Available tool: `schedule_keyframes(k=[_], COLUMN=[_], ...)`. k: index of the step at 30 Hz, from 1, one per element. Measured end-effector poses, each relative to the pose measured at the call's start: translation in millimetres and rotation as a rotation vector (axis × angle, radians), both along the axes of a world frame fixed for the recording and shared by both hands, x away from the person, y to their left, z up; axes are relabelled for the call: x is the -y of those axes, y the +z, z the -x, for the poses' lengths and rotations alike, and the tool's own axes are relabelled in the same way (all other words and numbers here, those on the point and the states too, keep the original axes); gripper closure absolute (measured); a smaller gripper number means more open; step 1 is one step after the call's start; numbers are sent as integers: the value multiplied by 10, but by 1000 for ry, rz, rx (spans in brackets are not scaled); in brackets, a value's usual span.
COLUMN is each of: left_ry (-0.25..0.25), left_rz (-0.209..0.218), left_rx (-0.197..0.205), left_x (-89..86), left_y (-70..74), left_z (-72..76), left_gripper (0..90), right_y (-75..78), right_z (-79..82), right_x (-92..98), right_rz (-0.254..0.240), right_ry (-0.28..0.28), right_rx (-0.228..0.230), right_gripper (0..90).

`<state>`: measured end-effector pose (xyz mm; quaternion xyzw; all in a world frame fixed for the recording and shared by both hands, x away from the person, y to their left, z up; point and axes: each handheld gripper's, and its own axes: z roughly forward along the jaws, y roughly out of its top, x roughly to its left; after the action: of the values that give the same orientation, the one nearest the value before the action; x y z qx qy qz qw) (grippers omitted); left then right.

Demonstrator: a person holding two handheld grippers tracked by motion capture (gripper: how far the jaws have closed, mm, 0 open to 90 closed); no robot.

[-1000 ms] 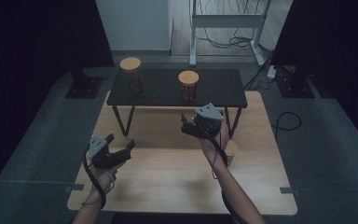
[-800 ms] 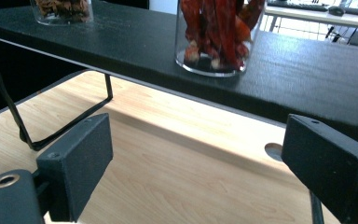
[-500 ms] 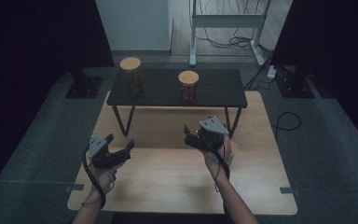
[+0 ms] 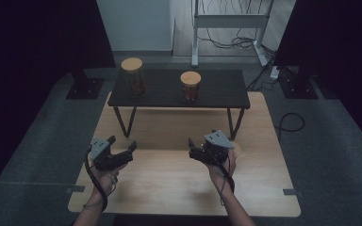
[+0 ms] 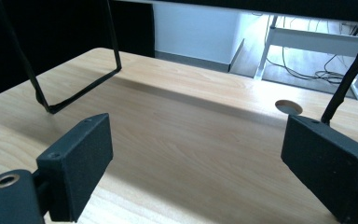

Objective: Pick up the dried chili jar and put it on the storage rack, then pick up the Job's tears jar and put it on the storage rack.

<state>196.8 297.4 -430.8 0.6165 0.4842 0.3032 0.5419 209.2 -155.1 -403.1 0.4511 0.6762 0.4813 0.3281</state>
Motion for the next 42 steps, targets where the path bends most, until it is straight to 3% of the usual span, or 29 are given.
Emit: schedule_keyframes(k=[23,42], left_ry=[-5,-26], left_rz=[-4,-7], left_rx=[0,-4], left_x=[11,34], left_y=[0,-5], left_z=[2,4], left_gripper=[76,76], right_y=[-117,-69], right_z=[96,382], right_x=[90,207], right_rz=[-21,-24], right_ry=[-4,-9], right_rx=[-9,0], right_gripper=[81,65])
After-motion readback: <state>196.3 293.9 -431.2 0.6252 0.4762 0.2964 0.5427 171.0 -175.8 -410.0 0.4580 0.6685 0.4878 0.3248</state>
